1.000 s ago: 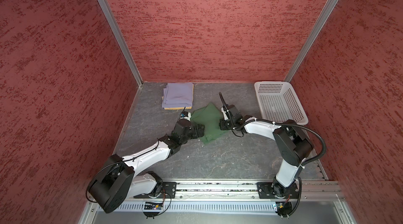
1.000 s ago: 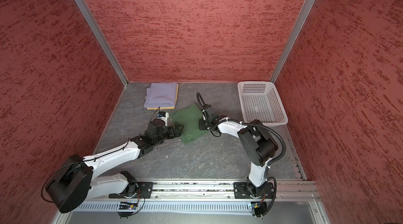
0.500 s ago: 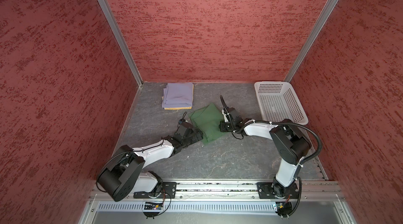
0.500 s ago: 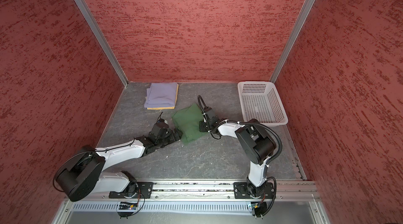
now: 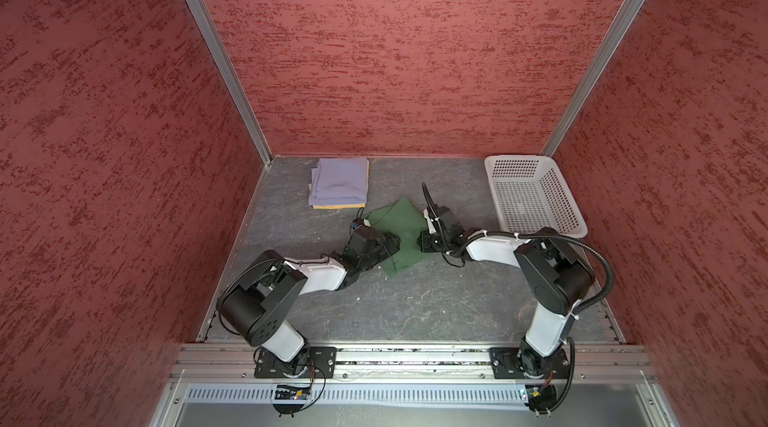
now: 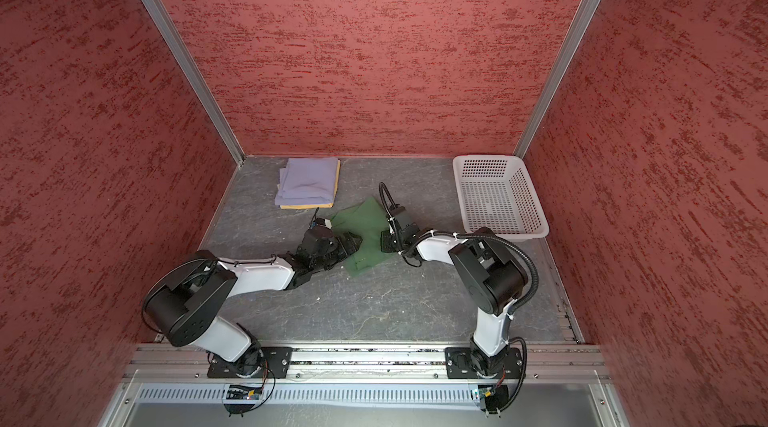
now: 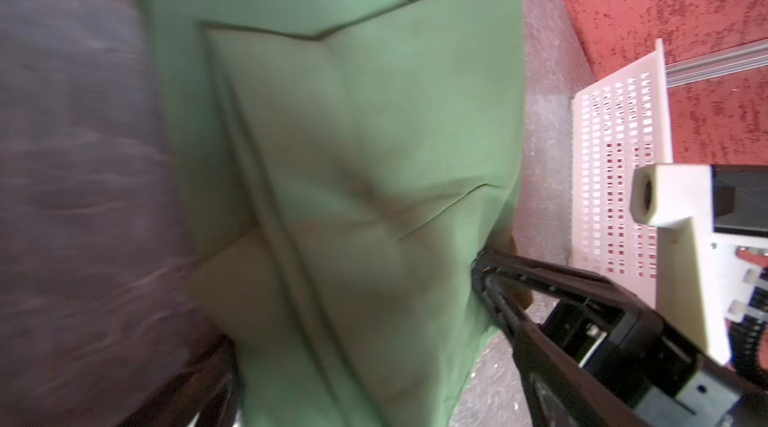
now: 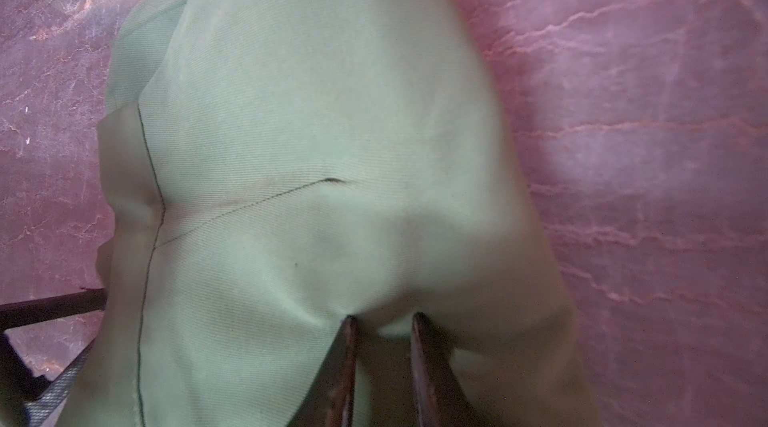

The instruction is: Fold and stack the skirts

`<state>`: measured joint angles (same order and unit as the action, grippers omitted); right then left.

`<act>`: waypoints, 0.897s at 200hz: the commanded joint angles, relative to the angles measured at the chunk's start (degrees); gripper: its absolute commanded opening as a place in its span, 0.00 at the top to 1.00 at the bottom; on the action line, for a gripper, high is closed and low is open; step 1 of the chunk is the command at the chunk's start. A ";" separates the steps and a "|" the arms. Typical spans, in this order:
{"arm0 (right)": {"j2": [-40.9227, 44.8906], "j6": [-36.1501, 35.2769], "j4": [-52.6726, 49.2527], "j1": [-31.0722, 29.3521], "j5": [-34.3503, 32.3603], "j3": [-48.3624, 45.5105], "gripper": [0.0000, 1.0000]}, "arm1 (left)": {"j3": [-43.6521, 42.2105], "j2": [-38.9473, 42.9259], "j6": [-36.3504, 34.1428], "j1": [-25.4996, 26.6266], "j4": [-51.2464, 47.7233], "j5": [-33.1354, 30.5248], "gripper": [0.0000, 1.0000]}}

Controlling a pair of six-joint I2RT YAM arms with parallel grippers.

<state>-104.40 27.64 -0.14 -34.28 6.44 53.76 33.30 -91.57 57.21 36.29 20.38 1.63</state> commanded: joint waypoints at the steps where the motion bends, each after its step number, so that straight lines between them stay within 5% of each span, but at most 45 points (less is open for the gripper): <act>1: -0.78 0.77 -3.22 0.01 1.48 -2.12 0.75 | -0.70 -4.68 2.79 1.55 -0.65 1.56 0.03; 80: -0.47 1.15 -2.23 0.01 2.93 -3.29 0.75 | 0.85 -12.34 4.95 2.85 12.12 -3.08 0.16; 114: -0.21 1.45 -2.05 0.01 3.57 -3.66 0.75 | 2.51 -12.42 3.12 2.82 12.05 -4.79 0.37; 179: 0.97 1.41 -2.29 0.01 5.34 -3.65 0.75 | 5.65 -13.99 -0.11 1.50 9.15 -4.99 0.95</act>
<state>-103.81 28.51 2.31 -34.24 8.88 52.05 37.45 -104.60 59.40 38.26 32.27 -3.03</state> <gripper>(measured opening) 0.253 0.128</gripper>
